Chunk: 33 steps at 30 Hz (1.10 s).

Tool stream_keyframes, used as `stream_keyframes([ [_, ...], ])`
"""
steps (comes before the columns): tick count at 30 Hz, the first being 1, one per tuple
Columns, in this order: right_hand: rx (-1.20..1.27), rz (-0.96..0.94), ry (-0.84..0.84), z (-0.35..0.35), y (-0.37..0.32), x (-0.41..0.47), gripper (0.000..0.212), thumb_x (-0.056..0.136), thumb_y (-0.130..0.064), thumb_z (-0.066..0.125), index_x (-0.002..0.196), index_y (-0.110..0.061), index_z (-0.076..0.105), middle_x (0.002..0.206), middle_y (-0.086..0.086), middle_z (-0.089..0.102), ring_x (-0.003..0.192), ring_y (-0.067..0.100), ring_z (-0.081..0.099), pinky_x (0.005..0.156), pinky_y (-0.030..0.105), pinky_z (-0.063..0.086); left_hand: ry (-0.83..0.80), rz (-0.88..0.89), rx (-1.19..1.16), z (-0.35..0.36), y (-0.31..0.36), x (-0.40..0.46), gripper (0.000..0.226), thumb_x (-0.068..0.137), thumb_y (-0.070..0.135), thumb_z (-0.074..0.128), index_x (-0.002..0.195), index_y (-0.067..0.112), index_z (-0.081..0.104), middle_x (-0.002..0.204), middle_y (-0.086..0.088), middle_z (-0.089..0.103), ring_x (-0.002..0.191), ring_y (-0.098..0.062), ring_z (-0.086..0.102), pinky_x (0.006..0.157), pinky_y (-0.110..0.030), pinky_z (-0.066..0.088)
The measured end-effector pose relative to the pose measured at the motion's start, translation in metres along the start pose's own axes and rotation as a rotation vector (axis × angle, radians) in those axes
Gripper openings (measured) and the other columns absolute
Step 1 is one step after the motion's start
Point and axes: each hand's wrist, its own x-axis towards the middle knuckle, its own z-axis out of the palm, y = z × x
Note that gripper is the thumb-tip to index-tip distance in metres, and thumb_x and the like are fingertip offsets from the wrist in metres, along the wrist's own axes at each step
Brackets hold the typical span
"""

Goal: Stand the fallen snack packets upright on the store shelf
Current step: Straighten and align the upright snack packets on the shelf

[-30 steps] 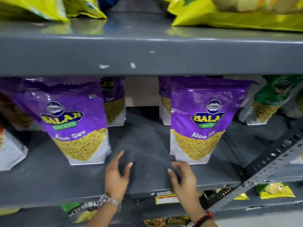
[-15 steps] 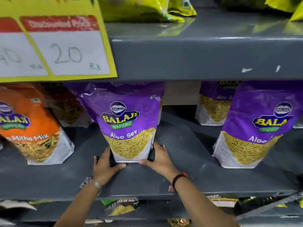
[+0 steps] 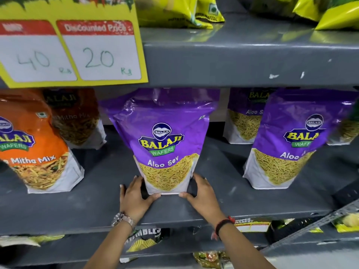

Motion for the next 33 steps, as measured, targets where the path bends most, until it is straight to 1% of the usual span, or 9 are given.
stream_keyframes([
  [9,0.014,0.009,0.048,0.001,-0.003,-0.005,0.059,0.070,-0.023,0.074,0.122,-0.016,0.047,0.120,0.009,0.061,0.115,0.028,0.049,0.096,0.038,0.043,-0.003,0.019,0.031,-0.001,0.004,-0.001,0.098,0.046,0.073,0.035,0.126,0.017,0.043,0.138,-0.008,0.048,0.133,-0.020,0.036,0.114,-0.047,0.005],
  [13,0.012,0.000,0.038,0.000,-0.005,-0.006,0.058,0.072,-0.022,0.073,0.123,-0.016,0.046,0.123,0.009,0.060,0.117,0.029,0.048,0.100,0.040,0.042,-0.038,0.002,0.053,-0.002,0.004,-0.001,0.091,0.054,0.069,0.043,0.129,0.018,0.039,0.142,-0.008,0.043,0.135,-0.019,0.032,0.115,-0.047,0.003],
  [16,0.029,-0.002,0.016,-0.001,-0.003,-0.007,0.065,0.072,-0.022,0.073,0.128,-0.017,0.041,0.128,0.008,0.056,0.120,0.025,0.046,0.098,0.033,0.039,-0.066,0.010,0.013,-0.005,0.004,-0.004,0.091,0.056,0.068,0.048,0.133,0.020,0.033,0.140,-0.005,0.047,0.133,-0.020,0.035,0.115,-0.048,0.004],
  [19,0.122,0.003,0.119,-0.001,-0.003,-0.016,0.064,0.070,-0.017,0.075,0.126,-0.013,0.043,0.126,0.005,0.053,0.118,0.018,0.046,0.096,0.019,0.033,0.020,0.018,-0.168,-0.011,0.005,-0.015,0.091,0.072,0.037,0.068,0.140,0.018,0.011,0.141,-0.004,0.045,0.132,-0.022,0.037,0.114,-0.047,0.007],
  [21,0.132,-0.042,0.283,-0.001,-0.008,-0.031,0.051,0.072,-0.015,0.074,0.117,-0.012,0.048,0.112,0.002,0.052,0.111,0.019,0.048,0.096,0.022,0.036,0.108,0.042,-0.189,-0.023,-0.001,-0.026,0.087,0.075,0.027,0.067,0.140,0.017,0.009,0.143,-0.006,0.041,0.133,-0.024,0.036,0.114,-0.045,0.010],
  [24,0.077,-0.253,0.315,0.011,-0.028,-0.051,0.033,0.080,-0.024,0.065,0.108,-0.022,0.046,0.104,-0.004,0.047,0.102,0.011,0.044,0.095,0.009,0.033,0.255,0.086,-0.063,-0.050,-0.023,-0.040,0.075,0.074,0.050,0.054,0.135,0.016,0.027,0.142,-0.004,0.038,0.131,-0.030,0.039,0.112,-0.050,0.019],
  [26,0.027,-0.371,0.224,0.033,-0.049,-0.052,0.030,0.083,-0.038,0.051,0.109,-0.023,0.044,0.105,-0.002,0.049,0.103,0.009,0.042,0.094,0.001,0.024,0.338,0.028,-0.057,-0.077,-0.047,-0.046,0.086,0.073,0.071,0.036,0.134,0.010,0.032,0.140,-0.012,0.044,0.127,-0.033,0.042,0.110,-0.053,0.025],
  [31,0.048,-0.410,0.004,0.108,-0.106,-0.029,0.035,0.083,-0.036,0.046,0.116,-0.025,0.040,0.112,0.008,0.057,0.108,0.007,0.041,0.099,-0.001,0.016,0.499,-0.083,-0.043,-0.140,-0.118,-0.042,0.102,0.067,0.080,0.026,0.135,0.004,0.025,0.145,-0.021,0.032,0.133,-0.033,0.031,0.109,-0.052,0.024],
  [33,0.044,-0.343,-0.031,0.142,-0.125,-0.016,0.042,0.084,-0.034,0.052,0.123,-0.021,0.040,0.120,0.012,0.055,0.117,0.014,0.042,0.103,0.008,0.018,0.480,-0.116,-0.071,-0.161,-0.147,-0.032,0.114,0.058,0.085,0.031,0.137,0.004,0.021,0.148,-0.021,0.024,0.136,-0.030,0.023,0.111,-0.048,0.021],
])
